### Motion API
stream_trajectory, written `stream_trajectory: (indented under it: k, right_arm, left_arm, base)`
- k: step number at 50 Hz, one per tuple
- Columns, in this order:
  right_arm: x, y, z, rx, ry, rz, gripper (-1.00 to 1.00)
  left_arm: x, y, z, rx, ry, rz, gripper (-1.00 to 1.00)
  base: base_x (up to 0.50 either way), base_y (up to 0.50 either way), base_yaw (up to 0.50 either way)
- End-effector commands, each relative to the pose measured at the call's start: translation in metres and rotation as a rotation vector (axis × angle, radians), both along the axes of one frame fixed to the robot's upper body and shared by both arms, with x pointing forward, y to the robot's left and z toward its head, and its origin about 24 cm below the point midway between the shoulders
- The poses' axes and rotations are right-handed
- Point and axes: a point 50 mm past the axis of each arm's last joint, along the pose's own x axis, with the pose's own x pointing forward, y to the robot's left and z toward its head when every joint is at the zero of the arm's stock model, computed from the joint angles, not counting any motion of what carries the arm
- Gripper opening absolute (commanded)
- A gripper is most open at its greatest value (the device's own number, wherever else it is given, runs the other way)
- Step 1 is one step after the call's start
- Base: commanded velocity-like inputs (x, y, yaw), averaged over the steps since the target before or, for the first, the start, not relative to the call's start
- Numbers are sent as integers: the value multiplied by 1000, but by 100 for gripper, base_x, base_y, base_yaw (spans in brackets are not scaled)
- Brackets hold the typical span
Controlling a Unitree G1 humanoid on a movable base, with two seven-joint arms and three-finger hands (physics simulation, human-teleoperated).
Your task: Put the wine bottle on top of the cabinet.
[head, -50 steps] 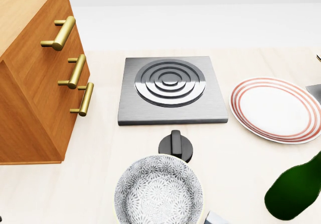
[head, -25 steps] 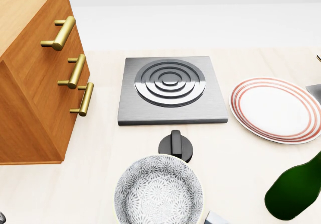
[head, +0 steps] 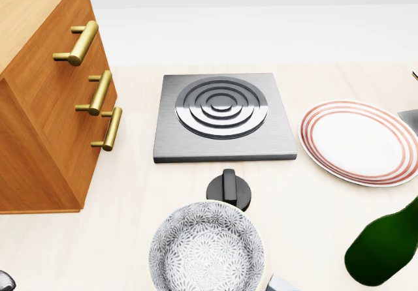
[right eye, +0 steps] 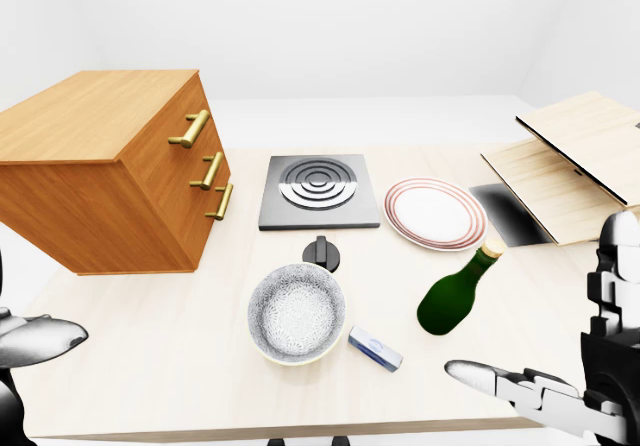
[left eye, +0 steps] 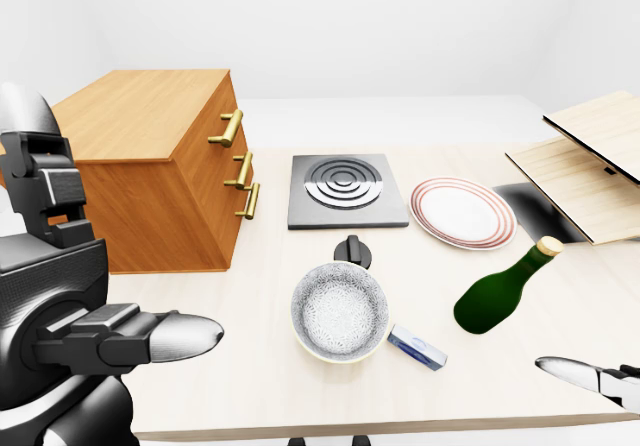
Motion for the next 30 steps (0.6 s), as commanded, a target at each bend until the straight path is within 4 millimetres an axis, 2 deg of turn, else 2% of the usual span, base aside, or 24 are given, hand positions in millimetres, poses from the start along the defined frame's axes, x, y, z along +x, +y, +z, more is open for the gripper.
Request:
stream_trajectory:
  k: [1,15,30]
  right_arm:
    - [1,3,-7,-28,31,-16,100]
    - [3,5,-10,-35,53,-26,100]
    - [10,1,-31,40,133,-17,100]
  left_arm:
    - [0,0,-1,8,4,6,100]
    - [0,-1,-2,20,6,11,100]
    - [0,-2,-4,30,11,18,100]
  base:
    - [0,0,0]
    - [0,0,0]
    - [0,0,0]
